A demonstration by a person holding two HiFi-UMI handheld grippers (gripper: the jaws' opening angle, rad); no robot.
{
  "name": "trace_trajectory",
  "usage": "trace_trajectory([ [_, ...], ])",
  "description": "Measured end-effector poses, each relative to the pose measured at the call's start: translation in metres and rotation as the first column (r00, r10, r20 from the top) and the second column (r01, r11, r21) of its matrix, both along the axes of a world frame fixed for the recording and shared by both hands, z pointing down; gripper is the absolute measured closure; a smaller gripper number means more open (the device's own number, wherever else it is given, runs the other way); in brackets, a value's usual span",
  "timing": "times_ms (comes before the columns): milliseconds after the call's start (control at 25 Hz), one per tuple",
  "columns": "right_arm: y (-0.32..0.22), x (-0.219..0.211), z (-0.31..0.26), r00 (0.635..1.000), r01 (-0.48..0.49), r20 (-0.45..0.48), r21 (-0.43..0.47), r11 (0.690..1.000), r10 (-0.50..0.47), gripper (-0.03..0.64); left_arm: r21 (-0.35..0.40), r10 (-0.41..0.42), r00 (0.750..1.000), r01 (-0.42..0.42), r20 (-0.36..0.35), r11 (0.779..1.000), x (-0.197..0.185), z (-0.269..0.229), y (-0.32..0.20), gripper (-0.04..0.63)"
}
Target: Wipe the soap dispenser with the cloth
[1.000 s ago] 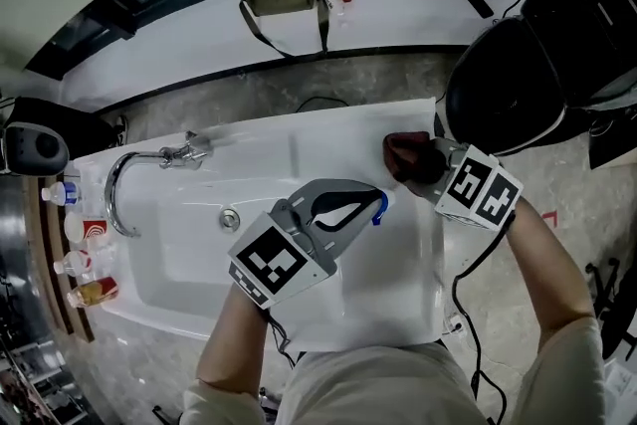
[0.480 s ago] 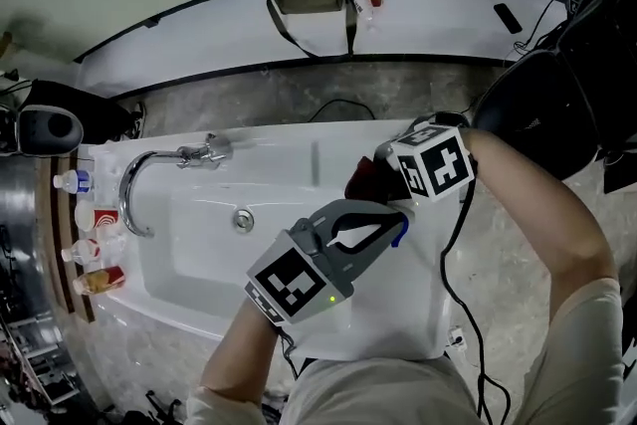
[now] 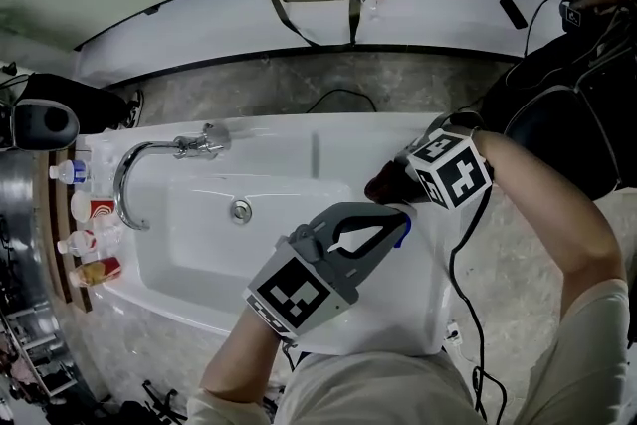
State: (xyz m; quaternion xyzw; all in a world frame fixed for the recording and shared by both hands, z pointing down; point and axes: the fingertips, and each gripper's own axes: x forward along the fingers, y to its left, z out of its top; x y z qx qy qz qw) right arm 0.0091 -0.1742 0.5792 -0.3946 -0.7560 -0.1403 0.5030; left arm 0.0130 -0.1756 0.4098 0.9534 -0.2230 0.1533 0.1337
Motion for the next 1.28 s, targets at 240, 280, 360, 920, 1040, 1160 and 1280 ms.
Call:
trace_trajectory([
  [240,0.009,0.025,-0.001,0.996,-0.093,0.009,0.001,0.996,0.093,0.541,-0.007,-0.022,1.000,0.022,-0.010,1.000,0.001,0.002,0.003,0.595],
  [280,0.010,0.028,-0.003,0.992,-0.123,0.018,-0.007,0.992,0.123,0.541,-0.008,-0.027,1.000,0.027,-0.010,1.000,0.001,0.002,0.002,0.595],
  [360,0.015,0.032,-0.008,0.982,-0.185,0.042,-0.024,0.982,0.186,0.541,-0.009,-0.036,0.999,0.036,-0.008,0.999,0.000,0.003,0.002,0.595],
  [920,0.032,0.036,-0.106,0.495,-0.751,0.353,-0.286,0.596,0.794,0.538,0.031,-0.104,0.995,0.104,0.001,0.994,-0.003,0.006,0.005,0.595],
  [1040,0.019,0.042,-0.126,0.189,-0.852,0.401,-0.388,0.353,0.896,0.537,0.048,-0.165,0.986,0.166,-0.017,0.985,-0.010,0.003,0.001,0.595],
  [1160,0.017,0.057,-0.131,-0.073,-0.867,0.398,-0.478,0.139,0.914,0.537,0.100,-0.235,0.967,0.244,-0.095,0.965,-0.027,-0.021,0.000,0.595],
  [1280,0.024,0.069,-0.131,-0.232,-0.847,0.383,-0.531,0.008,0.894,0.537,0.143,-0.285,0.949,0.303,-0.135,0.942,-0.051,-0.031,0.002,0.595],
])
